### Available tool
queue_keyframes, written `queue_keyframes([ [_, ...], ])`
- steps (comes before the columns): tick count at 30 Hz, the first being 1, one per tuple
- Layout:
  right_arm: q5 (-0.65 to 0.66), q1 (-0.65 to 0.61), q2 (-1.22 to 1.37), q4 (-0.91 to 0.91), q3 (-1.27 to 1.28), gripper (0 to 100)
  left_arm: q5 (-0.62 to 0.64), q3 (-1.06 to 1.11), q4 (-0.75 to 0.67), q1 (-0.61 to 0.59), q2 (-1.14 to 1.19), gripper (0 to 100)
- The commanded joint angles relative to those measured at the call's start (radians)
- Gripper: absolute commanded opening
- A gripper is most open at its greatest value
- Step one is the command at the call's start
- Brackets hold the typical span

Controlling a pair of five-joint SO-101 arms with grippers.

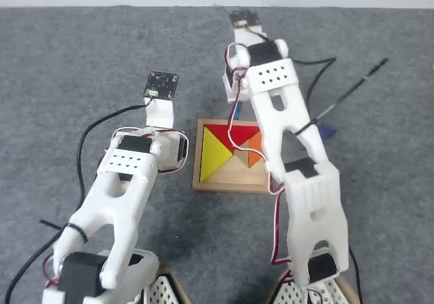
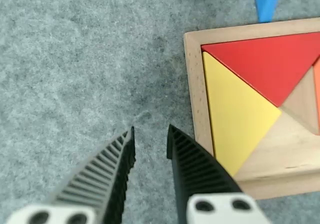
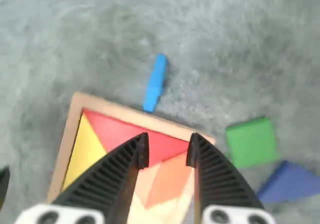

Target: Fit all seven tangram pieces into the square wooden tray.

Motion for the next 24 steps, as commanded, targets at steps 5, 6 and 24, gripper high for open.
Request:
queue_keyframes([
  [5, 0.035, -0.015, -0.028, -0.027, -0.054, 13.2, 0.000, -0.005, -0.017, 0.008, -0.006, 11],
  [6, 0.012, -0.018, 0.010, -0.053, -0.054, 13.3, 0.000, -0.005, -0.017, 0.008, -0.006, 11],
  [24, -0.163, -0.022, 0.328, -0.173, -0.242, 18.5, 0.000, -0.010, -0.017, 0.008, -0.006, 11],
])
